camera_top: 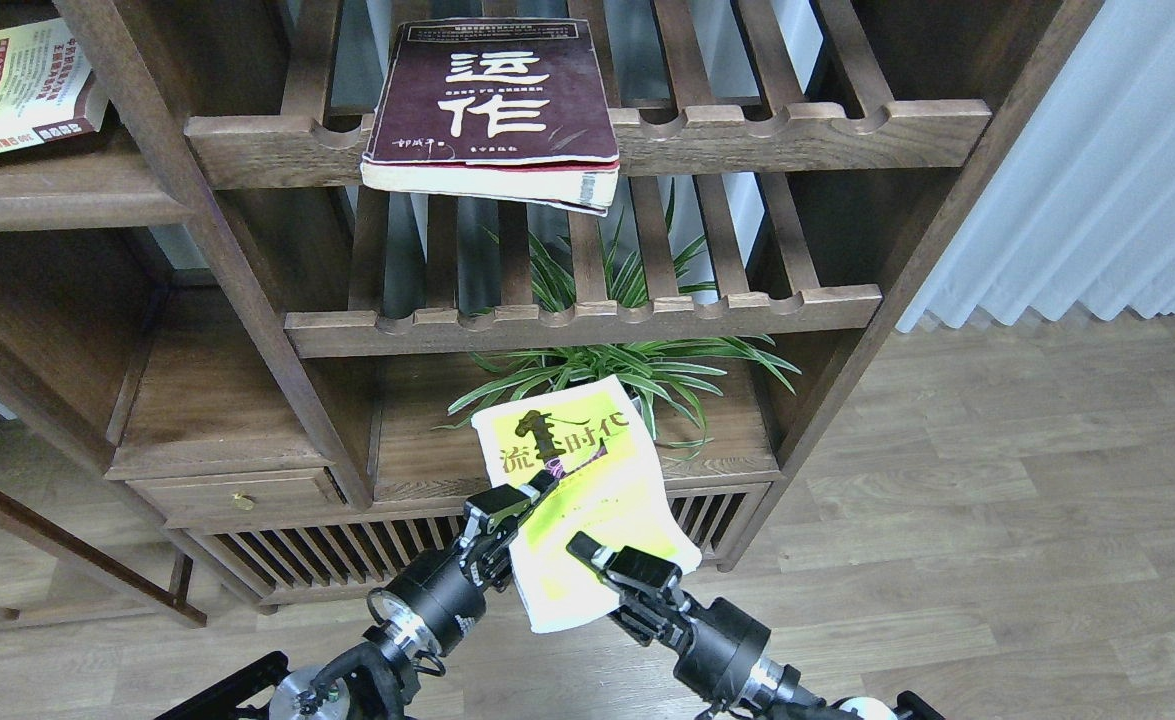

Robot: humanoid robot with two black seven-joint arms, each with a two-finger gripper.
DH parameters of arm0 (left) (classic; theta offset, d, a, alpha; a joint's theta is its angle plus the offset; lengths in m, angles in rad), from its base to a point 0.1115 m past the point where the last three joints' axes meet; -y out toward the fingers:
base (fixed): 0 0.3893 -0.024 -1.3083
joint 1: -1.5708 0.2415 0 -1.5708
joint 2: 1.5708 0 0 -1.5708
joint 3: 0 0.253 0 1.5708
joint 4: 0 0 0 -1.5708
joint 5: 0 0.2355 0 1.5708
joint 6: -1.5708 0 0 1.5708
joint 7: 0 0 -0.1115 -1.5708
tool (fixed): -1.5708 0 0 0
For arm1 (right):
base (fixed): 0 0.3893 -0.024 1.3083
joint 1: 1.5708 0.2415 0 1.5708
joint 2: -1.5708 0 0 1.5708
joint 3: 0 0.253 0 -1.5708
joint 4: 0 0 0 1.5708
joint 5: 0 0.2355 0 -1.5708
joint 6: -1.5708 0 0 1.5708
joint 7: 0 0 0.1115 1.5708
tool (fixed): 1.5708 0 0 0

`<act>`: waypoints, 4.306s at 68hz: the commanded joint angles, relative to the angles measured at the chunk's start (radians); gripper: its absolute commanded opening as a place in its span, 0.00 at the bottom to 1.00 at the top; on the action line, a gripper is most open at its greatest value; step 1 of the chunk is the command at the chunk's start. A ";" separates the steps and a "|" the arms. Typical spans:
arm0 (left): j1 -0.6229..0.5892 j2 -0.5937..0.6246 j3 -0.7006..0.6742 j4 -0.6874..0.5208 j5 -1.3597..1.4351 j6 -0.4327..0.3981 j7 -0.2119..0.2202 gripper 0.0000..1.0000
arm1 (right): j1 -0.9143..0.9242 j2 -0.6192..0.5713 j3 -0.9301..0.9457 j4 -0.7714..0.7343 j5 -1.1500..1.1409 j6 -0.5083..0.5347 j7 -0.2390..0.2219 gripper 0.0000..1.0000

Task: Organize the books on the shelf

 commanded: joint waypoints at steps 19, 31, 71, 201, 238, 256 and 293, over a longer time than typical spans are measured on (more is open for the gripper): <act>-0.001 0.382 0.027 -0.139 0.003 0.000 0.110 0.00 | 0.028 -0.003 0.006 -0.082 0.003 0.000 0.004 1.00; -0.001 0.599 0.026 -0.241 0.003 0.000 0.139 0.00 | 0.050 -0.003 0.006 -0.145 0.003 0.000 0.004 1.00; -0.001 1.280 -0.118 -0.531 0.016 0.000 0.194 0.00 | 0.116 -0.003 0.003 -0.198 0.003 0.000 0.004 1.00; -0.654 1.357 -0.134 -0.089 0.014 0.000 0.337 0.00 | 0.108 -0.003 0.005 -0.220 0.000 0.000 0.004 1.00; -0.762 1.179 -0.134 0.054 0.016 0.000 0.399 0.00 | 0.093 -0.003 0.005 -0.218 0.000 0.000 0.004 1.00; -0.852 1.085 -0.132 0.118 0.016 0.000 0.399 0.00 | 0.084 -0.003 0.005 -0.218 0.000 0.000 0.004 1.00; -0.967 0.953 -0.132 0.233 0.016 0.000 0.399 0.00 | 0.074 -0.003 0.008 -0.226 0.000 0.000 0.004 1.00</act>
